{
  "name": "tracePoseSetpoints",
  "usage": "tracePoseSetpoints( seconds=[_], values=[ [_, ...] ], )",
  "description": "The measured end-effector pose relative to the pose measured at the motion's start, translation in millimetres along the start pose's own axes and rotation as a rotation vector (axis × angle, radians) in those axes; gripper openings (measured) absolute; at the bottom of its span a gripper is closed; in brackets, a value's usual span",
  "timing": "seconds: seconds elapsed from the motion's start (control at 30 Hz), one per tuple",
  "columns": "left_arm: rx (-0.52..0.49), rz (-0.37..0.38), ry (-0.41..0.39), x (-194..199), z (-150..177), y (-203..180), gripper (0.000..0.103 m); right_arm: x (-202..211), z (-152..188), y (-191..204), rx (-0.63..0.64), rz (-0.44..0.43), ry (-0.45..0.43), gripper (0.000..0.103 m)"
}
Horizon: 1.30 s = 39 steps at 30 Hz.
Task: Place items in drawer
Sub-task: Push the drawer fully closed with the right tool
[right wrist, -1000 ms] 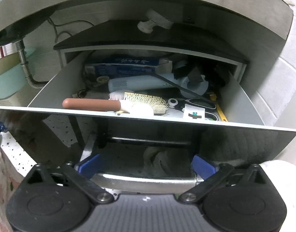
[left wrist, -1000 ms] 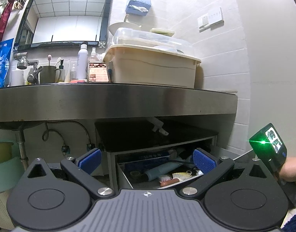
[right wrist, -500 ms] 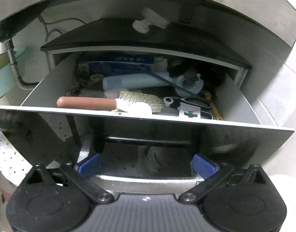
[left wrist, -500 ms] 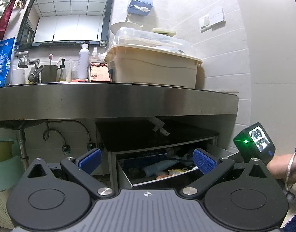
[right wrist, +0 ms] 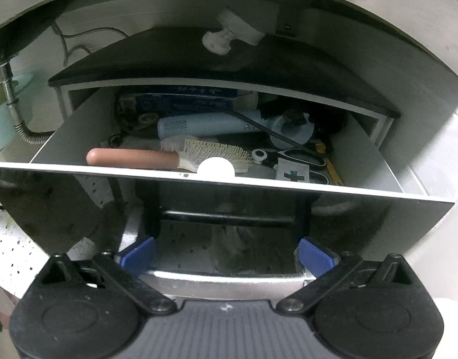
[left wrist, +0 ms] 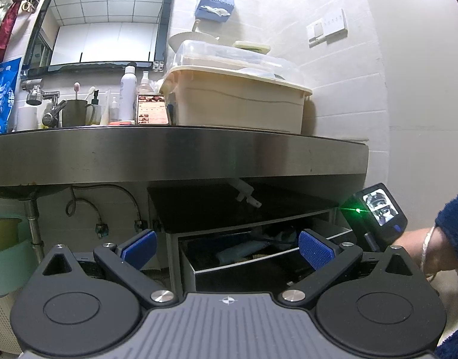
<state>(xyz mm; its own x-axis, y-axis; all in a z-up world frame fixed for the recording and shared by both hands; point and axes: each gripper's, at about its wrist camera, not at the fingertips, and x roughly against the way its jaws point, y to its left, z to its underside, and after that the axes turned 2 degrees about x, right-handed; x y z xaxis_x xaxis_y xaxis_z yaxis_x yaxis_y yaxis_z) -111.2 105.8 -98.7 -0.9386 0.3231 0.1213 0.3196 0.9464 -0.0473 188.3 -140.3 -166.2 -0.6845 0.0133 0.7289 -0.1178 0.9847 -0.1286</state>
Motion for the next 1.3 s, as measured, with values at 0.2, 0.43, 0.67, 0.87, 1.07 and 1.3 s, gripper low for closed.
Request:
tracePoseSetpoints(
  seconds=[0.2, 0.43, 0.67, 0.87, 1.07, 1.3],
  values=[
    [0.004, -0.002, 0.006, -0.6, 0.3, 0.7, 0.102, 1.5, 0.5, -1.3, 0.001, 0.001, 0.011, 0.103],
    [0.021, -0.009, 0.005, -0.5, 0.2, 3.0, 0.102, 4.7, -0.1, -2.9, 0.003, 0.002, 0.024, 0.103],
    [0.024, -0.012, -0.001, 0.4, 0.4, 3.5, 0.102, 3.4, -4.7, -2.6, 0.004, 0.002, 0.031, 0.103],
    [0.017, -0.01, 0.001, -0.4, 0.3, 2.7, 0.102, 1.7, -5.9, -2.9, 0.001, 0.002, 0.028, 0.103],
    [0.018, -0.012, 0.006, -1.5, 0.2, 2.5, 0.102, 2.1, -3.7, -4.1, -0.003, 0.003, 0.016, 0.103],
    [0.01, -0.01, 0.01, -2.5, 0.1, 1.5, 0.102, 4.4, -1.1, -4.1, -0.003, 0.003, 0.009, 0.103]
  ],
)
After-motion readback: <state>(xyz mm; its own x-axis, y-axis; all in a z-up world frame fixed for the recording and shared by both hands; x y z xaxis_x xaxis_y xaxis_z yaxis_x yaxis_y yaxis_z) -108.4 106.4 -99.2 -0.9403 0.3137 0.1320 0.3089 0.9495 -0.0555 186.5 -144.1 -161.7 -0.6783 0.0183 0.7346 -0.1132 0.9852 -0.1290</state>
